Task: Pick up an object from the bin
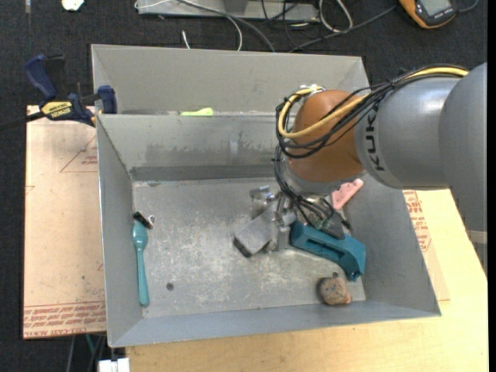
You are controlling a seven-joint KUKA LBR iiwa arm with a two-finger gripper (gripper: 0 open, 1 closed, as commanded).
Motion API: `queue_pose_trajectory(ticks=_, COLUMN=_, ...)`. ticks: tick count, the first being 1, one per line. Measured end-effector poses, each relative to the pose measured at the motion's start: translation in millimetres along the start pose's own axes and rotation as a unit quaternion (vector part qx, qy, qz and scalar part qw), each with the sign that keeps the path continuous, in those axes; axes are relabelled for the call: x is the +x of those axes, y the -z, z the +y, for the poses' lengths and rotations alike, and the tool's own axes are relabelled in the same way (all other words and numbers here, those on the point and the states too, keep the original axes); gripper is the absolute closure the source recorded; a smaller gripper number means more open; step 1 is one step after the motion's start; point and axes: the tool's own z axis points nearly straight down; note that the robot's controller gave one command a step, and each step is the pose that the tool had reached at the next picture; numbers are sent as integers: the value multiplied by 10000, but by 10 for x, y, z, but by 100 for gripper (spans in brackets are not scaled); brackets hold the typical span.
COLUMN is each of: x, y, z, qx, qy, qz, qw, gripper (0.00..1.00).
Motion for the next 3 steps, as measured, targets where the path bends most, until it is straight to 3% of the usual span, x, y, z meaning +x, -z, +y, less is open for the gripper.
queue_pose_trajectory(ticks=1, x=0, y=3, z=1, qx=-2, qy=1, qz=0, qw=10000, gripper=100)
queue_pose_trajectory(ticks=2, x=-45, y=687, z=-13, qx=-9, qy=4, qz=25, qw=10000, gripper=100)
queue_pose_trajectory(ticks=3, x=-143, y=527, z=-281, qx=3, qy=803, qz=-33, qw=9968, gripper=100)
